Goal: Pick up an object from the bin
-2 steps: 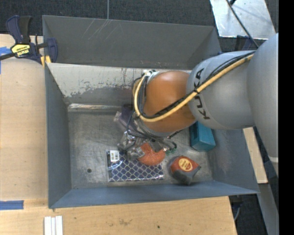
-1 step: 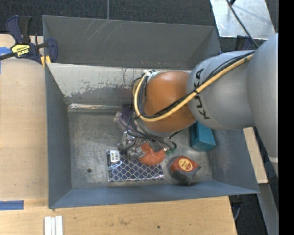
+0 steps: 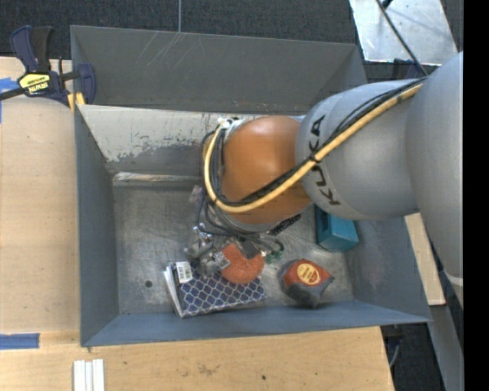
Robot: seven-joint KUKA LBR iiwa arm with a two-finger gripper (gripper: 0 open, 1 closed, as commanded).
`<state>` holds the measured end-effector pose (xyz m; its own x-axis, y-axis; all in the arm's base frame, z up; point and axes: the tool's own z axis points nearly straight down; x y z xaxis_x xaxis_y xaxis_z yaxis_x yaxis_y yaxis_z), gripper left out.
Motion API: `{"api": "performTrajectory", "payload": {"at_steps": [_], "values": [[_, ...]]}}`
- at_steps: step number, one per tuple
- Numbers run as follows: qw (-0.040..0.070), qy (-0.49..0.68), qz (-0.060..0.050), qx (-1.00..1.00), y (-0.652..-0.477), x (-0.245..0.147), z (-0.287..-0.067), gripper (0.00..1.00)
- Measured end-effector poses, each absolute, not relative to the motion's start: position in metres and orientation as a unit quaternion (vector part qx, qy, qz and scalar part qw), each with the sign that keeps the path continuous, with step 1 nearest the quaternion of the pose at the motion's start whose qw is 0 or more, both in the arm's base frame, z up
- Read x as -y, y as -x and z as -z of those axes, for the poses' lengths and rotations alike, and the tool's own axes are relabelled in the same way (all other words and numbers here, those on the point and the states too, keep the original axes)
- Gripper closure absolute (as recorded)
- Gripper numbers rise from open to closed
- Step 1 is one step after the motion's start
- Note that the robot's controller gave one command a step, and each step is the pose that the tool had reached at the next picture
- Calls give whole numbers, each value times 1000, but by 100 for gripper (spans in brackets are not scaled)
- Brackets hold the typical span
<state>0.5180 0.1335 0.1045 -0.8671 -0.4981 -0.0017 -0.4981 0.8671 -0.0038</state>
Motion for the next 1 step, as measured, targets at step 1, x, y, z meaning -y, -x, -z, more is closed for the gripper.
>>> {"api": "performTrajectory", "payload": {"at_steps": [1], "values": [[-1, 248, -2, -969, -512, -140, -161, 100]]}}
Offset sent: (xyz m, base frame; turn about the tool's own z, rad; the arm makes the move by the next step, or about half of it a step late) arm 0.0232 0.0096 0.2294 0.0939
